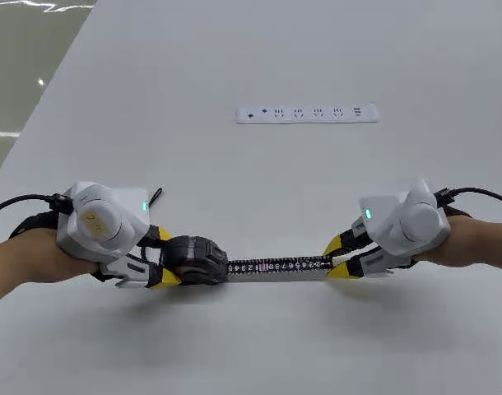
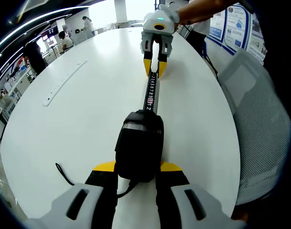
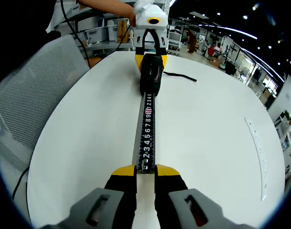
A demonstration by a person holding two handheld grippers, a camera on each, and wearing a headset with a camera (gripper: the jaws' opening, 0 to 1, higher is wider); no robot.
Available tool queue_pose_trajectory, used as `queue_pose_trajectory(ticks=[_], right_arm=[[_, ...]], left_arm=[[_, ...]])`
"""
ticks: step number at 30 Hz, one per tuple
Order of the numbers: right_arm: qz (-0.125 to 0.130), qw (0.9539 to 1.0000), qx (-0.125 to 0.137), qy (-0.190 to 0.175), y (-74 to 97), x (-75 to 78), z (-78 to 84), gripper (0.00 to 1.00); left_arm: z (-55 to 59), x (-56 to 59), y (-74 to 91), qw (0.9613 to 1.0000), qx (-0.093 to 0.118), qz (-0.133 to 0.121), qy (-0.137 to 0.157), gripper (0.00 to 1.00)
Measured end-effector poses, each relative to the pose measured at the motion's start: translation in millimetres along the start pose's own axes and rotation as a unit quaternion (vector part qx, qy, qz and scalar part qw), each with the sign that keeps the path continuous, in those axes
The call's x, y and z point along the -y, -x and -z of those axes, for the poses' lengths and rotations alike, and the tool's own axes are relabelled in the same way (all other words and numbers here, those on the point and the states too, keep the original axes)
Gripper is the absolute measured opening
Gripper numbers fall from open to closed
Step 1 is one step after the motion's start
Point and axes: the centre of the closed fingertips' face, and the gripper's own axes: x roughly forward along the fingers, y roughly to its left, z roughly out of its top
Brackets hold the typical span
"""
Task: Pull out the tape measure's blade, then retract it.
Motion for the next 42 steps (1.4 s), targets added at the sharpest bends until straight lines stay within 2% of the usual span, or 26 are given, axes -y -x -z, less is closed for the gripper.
queue_pose_trajectory(ticks=[42], right_arm=[[0.001, 1.0, -0.006, -0.002, 7.2, -1.6, 11.7, 0.12]], left_arm=[[-0.7, 0.1, -0.5, 1.0, 0.001, -0.001, 0.002, 0.25]])
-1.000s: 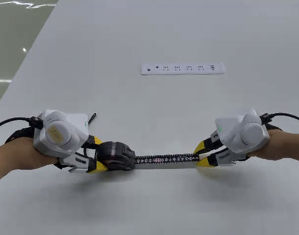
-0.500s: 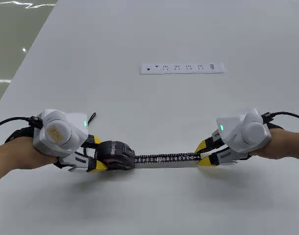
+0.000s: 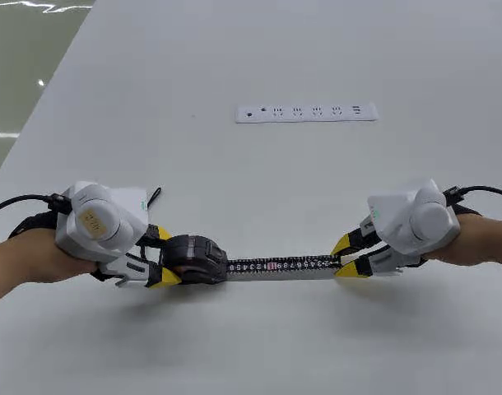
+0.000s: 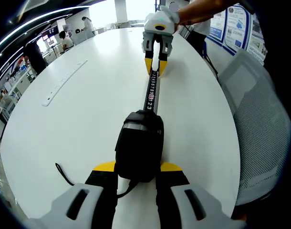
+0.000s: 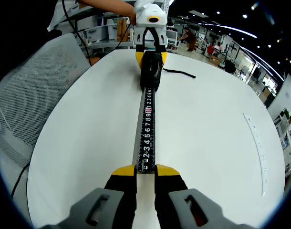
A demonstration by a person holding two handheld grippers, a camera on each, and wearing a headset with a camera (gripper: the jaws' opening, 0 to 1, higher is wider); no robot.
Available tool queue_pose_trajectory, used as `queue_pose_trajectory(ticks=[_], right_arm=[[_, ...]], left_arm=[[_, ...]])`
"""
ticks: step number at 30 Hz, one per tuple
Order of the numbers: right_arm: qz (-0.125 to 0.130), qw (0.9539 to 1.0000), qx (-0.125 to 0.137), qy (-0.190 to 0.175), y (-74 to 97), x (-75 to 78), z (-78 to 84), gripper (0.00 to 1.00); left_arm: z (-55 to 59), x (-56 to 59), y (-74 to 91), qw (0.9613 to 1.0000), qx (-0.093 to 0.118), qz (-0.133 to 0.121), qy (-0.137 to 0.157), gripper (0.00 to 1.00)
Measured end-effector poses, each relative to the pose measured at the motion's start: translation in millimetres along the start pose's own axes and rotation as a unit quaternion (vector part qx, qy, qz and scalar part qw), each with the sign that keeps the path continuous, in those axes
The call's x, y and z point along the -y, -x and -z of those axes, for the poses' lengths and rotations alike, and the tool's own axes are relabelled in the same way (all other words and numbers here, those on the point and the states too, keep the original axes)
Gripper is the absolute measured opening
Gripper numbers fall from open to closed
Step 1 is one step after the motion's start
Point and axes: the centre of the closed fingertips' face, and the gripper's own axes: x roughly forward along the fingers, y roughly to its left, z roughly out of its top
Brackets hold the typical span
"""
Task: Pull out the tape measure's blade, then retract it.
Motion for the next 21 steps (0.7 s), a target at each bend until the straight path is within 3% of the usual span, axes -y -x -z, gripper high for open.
queue_pose_trajectory(ticks=[21], right_arm=[[0.001, 1.0, -0.003, -0.002, 3.5, -1.4, 7.0, 0.12]], left_arm=[[0.9, -0.1, -0.2, 1.0, -0.003, 0.001, -0.002, 0.25]])
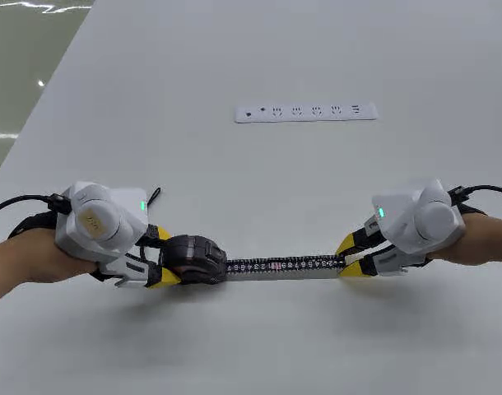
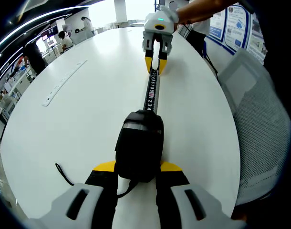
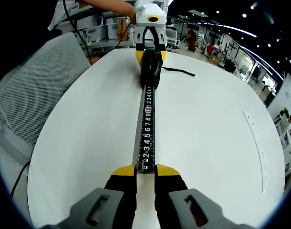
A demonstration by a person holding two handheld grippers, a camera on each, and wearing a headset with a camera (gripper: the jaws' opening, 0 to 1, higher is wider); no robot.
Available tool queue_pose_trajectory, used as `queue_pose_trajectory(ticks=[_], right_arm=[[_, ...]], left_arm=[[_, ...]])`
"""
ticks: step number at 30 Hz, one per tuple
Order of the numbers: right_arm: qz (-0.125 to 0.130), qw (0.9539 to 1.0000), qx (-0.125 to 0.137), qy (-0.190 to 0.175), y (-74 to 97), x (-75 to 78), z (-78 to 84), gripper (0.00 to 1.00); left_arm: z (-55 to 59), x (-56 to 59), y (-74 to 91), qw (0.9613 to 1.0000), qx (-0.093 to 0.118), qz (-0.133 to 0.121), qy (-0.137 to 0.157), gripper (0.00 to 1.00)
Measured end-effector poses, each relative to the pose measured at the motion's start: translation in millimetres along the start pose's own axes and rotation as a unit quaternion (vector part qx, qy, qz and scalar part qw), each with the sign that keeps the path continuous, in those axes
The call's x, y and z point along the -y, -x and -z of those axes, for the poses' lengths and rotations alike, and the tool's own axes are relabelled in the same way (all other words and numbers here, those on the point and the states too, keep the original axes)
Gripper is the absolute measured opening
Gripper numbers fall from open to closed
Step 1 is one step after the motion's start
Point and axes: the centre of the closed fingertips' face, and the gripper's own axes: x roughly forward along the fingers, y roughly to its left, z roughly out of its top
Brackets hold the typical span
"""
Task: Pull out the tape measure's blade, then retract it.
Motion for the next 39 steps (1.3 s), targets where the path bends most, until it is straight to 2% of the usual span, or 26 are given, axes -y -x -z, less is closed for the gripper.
queue_pose_trajectory(ticks=[39], right_arm=[[0.0, 1.0, -0.003, -0.003, 6.8, -3.9, 5.3, 0.12]], left_arm=[[0.0, 0.7, 0.5, 1.0, -0.004, 0.002, -0.005, 0.25]])
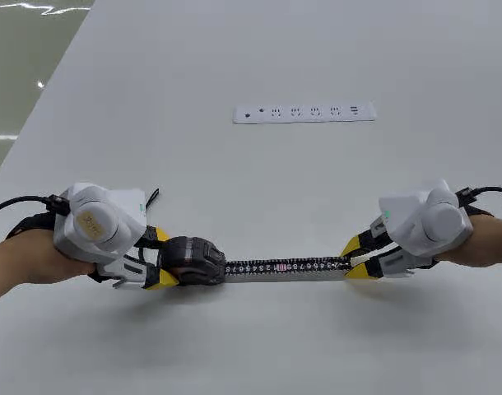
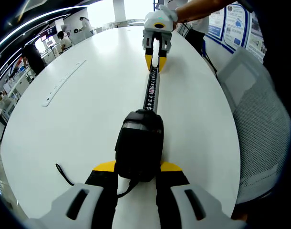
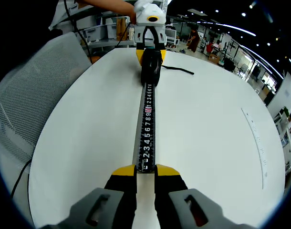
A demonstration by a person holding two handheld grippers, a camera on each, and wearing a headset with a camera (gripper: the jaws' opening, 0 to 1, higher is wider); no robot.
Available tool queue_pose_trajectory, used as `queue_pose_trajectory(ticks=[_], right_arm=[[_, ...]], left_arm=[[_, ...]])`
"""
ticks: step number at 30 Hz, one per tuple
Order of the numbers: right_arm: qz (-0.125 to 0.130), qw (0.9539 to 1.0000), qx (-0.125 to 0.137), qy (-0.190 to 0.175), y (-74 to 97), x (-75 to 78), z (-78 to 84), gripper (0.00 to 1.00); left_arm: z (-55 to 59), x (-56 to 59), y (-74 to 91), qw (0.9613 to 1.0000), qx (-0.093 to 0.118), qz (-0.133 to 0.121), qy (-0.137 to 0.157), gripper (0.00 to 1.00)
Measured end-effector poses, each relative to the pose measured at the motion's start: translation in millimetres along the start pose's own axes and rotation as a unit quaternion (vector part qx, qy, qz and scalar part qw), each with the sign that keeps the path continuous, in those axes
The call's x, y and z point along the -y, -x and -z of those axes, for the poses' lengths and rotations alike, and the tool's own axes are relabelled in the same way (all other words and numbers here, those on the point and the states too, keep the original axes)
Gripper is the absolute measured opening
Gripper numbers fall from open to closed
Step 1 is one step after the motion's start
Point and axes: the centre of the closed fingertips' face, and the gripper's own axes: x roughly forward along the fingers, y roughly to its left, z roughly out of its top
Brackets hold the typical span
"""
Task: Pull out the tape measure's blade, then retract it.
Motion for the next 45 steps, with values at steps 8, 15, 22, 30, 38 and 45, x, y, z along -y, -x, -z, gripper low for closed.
queue_pose_trajectory(ticks=[8, 15, 22, 30, 38, 45], right_arm=[[0.001, 1.0, 0.0, 0.001, 0.8, 1.1, 0.6, 0.12], [0.0, 1.0, -0.001, 0.0, 1.7, 1.2, 3.0, 0.12], [0.0, 1.0, -0.003, 0.0, 3.4, 1.7, 5.0, 0.12], [-0.001, 1.0, -0.004, -0.002, 3.7, 2.5, 7.8, 0.12], [-0.001, 1.0, -0.005, -0.002, 5.3, 0.7, 7.5, 0.12], [-0.001, 1.0, -0.008, -0.003, 7.6, -1.9, 8.4, 0.12]], left_arm=[[-0.1, -0.1, 0.2, 1.0, -0.001, 0.0, 0.0, 0.25], [-0.2, -0.4, 0.1, 1.0, 0.0, -0.001, 0.0, 0.25], [-0.1, -0.3, 0.0, 1.0, 0.0, -0.001, 0.001, 0.25], [0.2, -0.9, -0.1, 1.0, 0.0, -0.001, 0.002, 0.25], [0.6, -0.8, 0.2, 1.0, 0.0, -0.001, 0.001, 0.25], [0.6, -0.1, 0.8, 1.0, 0.001, -0.002, 0.002, 0.25]])
